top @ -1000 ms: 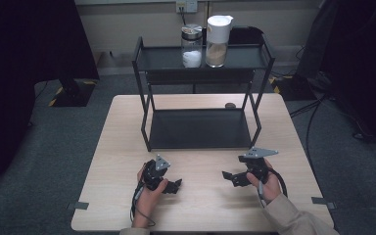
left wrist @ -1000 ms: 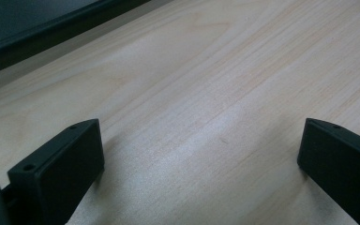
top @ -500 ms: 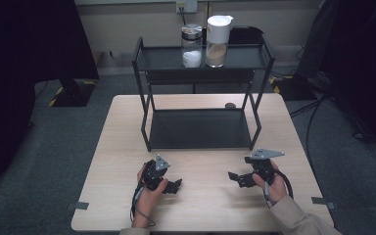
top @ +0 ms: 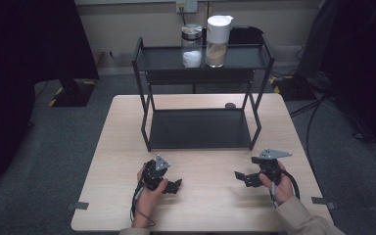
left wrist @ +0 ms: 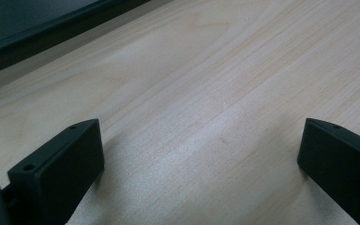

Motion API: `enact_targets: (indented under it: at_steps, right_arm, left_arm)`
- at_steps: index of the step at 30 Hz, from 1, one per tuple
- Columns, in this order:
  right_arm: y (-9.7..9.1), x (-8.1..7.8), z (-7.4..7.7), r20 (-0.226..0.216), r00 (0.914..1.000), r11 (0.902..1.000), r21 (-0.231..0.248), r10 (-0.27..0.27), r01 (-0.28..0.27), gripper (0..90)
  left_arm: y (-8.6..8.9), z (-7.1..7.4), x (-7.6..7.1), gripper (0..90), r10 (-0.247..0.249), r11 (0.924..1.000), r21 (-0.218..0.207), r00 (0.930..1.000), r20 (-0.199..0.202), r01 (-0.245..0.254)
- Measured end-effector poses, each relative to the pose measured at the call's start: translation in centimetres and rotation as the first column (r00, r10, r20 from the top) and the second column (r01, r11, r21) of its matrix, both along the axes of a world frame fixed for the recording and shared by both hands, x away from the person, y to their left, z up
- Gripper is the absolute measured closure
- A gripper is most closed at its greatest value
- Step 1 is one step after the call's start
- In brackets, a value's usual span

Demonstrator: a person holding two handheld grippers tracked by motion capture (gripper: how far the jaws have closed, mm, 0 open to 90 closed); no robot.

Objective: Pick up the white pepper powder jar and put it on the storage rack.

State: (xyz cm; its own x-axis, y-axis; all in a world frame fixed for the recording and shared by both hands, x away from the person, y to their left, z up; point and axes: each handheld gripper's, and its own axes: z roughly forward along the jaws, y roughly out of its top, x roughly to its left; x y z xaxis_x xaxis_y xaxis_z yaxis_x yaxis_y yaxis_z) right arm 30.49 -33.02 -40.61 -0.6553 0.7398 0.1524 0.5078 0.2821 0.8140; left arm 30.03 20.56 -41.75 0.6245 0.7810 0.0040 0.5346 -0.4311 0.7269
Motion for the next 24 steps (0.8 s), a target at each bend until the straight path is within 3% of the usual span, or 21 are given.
enact_targets:
  at_steps: [14, 24]
  right_arm:
    - [-1.5, -0.4, 0.0, 0.005, 0.9994, 0.9994, 0.001, -0.035, 0.035, 1.0]
    - [-2.2, -0.8, 0.1, 0.012, 0.9989, 0.9984, -0.033, -0.045, 0.045, 1.0]
  left_arm:
    - [0.0, 0.0, 0.0, 0.0, 0.0, 1.0, 0.0, 1.0, 0.0, 0.0]
    - [0.0, 0.0, 0.0, 0.0, 0.0, 1.0, 0.0, 1.0, 0.0, 0.0]
